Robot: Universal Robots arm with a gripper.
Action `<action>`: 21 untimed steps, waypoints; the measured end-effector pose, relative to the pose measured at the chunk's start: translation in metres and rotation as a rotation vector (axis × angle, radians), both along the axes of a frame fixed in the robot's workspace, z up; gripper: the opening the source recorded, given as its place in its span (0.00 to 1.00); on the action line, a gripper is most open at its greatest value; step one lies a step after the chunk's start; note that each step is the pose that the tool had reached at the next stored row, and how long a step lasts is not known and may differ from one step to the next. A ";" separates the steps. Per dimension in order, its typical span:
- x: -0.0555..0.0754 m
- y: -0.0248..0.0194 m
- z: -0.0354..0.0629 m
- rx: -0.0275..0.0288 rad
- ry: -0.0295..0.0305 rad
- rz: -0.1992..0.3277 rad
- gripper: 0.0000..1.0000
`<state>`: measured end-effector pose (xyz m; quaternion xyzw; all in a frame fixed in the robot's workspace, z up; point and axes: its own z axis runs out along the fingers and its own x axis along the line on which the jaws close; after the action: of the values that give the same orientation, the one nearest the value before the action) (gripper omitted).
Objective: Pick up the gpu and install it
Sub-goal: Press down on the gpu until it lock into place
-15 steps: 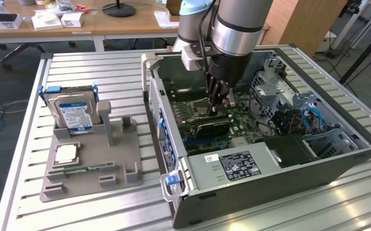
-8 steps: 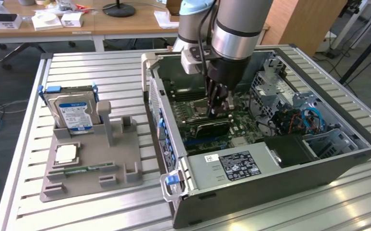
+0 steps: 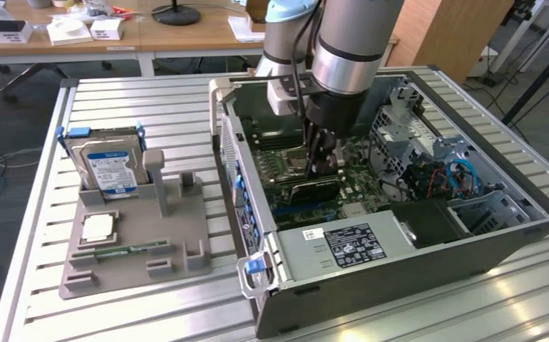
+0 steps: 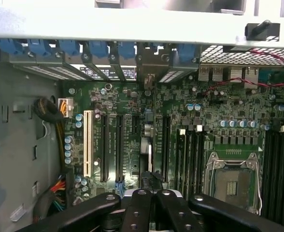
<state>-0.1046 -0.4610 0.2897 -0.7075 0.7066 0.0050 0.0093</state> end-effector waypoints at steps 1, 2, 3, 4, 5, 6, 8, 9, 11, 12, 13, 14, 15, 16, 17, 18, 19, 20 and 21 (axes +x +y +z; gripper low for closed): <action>0.000 0.0000 -0.0011 0.0000 -0.0001 0.000 0.10; 0.000 0.0000 -0.0022 0.0000 0.0000 0.000 0.10; 0.000 0.0000 -0.0034 -0.0001 0.0000 0.000 0.10; 0.000 0.0000 -0.0044 0.0000 0.0000 0.000 0.10; 0.000 0.0000 -0.0052 0.0000 0.0000 0.000 0.10; 0.000 0.0000 -0.0052 -0.0003 0.0001 0.000 0.10; 0.000 0.0000 -0.0052 -0.0003 0.0001 0.000 0.10; 0.000 0.0000 -0.0052 -0.0002 0.0001 0.000 0.10; 0.000 0.0011 -0.0056 0.0001 -0.0001 -0.001 0.10; 0.000 0.0026 -0.0059 0.0001 -0.0002 -0.001 0.10; 0.000 0.0041 -0.0061 -0.0001 0.0000 -0.001 0.10; 0.000 0.0052 -0.0064 -0.0001 0.0000 -0.001 0.10; 0.000 0.0053 -0.0065 0.0000 0.0000 -0.001 0.10; 0.000 0.0053 -0.0065 0.0000 0.0000 -0.001 0.10; 0.000 0.0053 -0.0065 -0.0001 0.0000 -0.001 0.10; 0.000 0.0053 -0.0065 -0.0001 0.0000 -0.001 0.10; 0.000 0.0053 -0.0065 -0.0002 0.0001 -0.001 0.10; 0.000 0.0054 -0.0074 0.0001 -0.0001 -0.001 0.10; 0.000 0.0054 -0.0087 0.0000 0.0000 -0.001 0.10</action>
<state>-0.1046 -0.4556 0.2810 -0.7072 0.7069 0.0049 0.0093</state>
